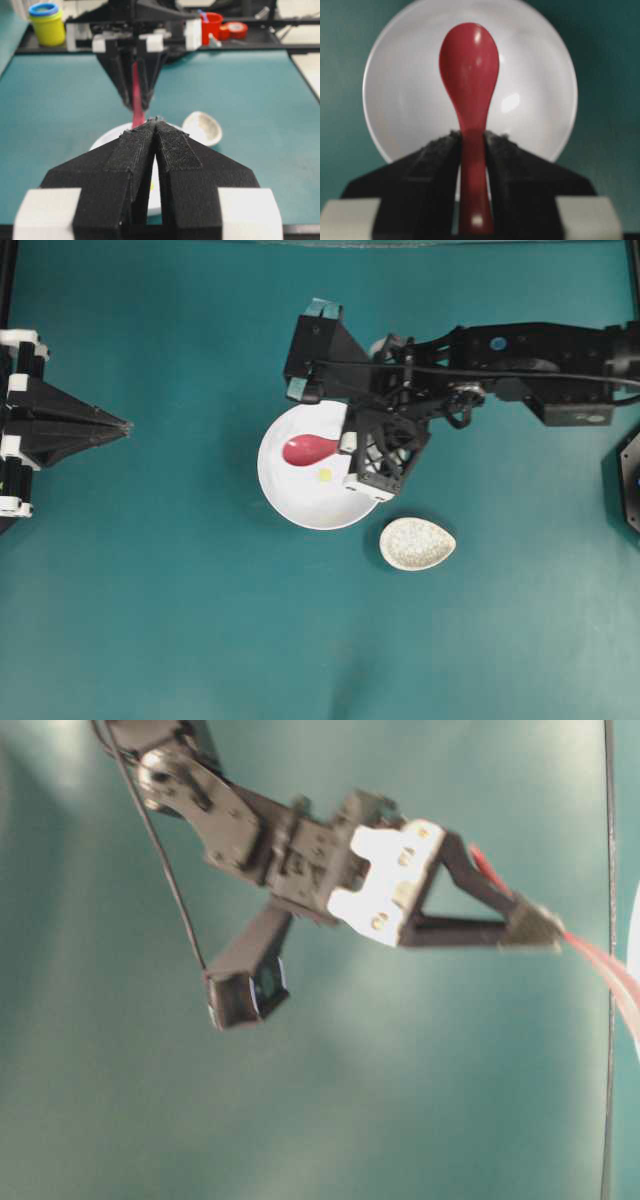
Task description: Scoop the yellow hexagonal prism block from the bowl with a spoon using the right arm.
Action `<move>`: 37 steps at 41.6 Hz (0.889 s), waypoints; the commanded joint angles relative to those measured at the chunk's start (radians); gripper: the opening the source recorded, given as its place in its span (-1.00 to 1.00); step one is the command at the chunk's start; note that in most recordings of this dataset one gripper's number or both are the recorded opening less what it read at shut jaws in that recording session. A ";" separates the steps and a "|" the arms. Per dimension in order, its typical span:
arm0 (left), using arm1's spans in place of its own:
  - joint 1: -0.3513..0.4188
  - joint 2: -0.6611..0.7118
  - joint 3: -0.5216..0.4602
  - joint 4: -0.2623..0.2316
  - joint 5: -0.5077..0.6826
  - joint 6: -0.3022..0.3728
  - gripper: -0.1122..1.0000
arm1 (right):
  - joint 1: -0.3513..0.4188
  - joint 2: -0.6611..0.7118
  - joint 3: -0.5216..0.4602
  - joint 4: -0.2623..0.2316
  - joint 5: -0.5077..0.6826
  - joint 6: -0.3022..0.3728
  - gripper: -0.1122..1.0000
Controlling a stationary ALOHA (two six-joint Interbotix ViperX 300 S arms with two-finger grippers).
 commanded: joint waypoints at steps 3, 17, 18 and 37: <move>-0.002 0.005 -0.017 0.003 -0.005 0.000 -0.79 | 0.005 -0.034 -0.011 -0.002 0.074 0.018 -0.39; 0.000 0.005 -0.017 0.003 -0.005 0.000 -0.79 | 0.003 -0.031 0.046 -0.002 0.110 0.026 -0.39; -0.002 0.005 -0.015 0.003 -0.005 0.000 -0.79 | 0.003 -0.031 0.055 -0.002 0.109 0.026 -0.39; -0.002 0.003 -0.017 0.003 -0.008 0.000 -0.79 | 0.003 0.005 0.083 -0.002 0.035 0.035 -0.39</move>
